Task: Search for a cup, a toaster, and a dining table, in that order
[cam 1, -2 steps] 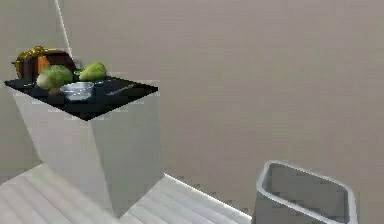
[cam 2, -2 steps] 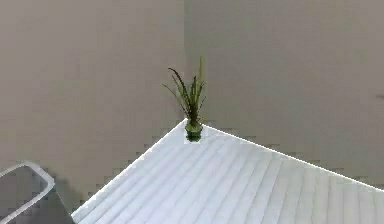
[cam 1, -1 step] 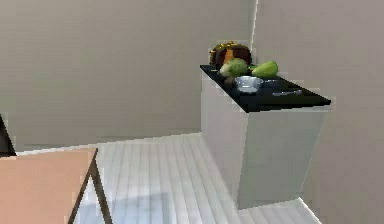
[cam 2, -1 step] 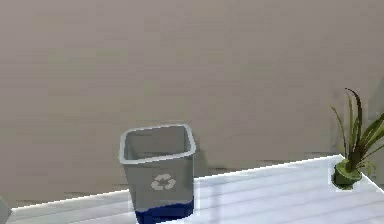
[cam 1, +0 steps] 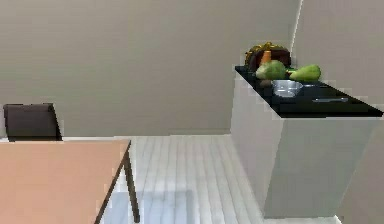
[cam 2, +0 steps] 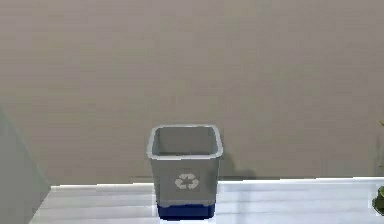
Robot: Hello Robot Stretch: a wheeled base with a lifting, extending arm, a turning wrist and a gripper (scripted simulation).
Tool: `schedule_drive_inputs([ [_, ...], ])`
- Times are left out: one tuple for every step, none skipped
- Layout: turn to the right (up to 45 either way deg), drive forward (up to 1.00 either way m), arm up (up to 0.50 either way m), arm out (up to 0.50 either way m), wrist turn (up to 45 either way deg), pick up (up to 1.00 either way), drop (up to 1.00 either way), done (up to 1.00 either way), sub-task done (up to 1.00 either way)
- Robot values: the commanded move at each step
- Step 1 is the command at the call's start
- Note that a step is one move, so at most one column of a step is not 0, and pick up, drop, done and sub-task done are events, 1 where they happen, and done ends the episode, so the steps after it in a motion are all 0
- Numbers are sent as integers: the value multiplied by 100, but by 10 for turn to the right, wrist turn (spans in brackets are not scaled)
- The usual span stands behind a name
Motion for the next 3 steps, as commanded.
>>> schedule_drive_inputs([
  [0, 5, 0, 0, 0, 0, 0, 0, 0],
  [90, 0, 0, 0, 0, 0, 0, 0, 0],
  [0, 100, 0, 0, 0, 0, 0, 0, 0],
])
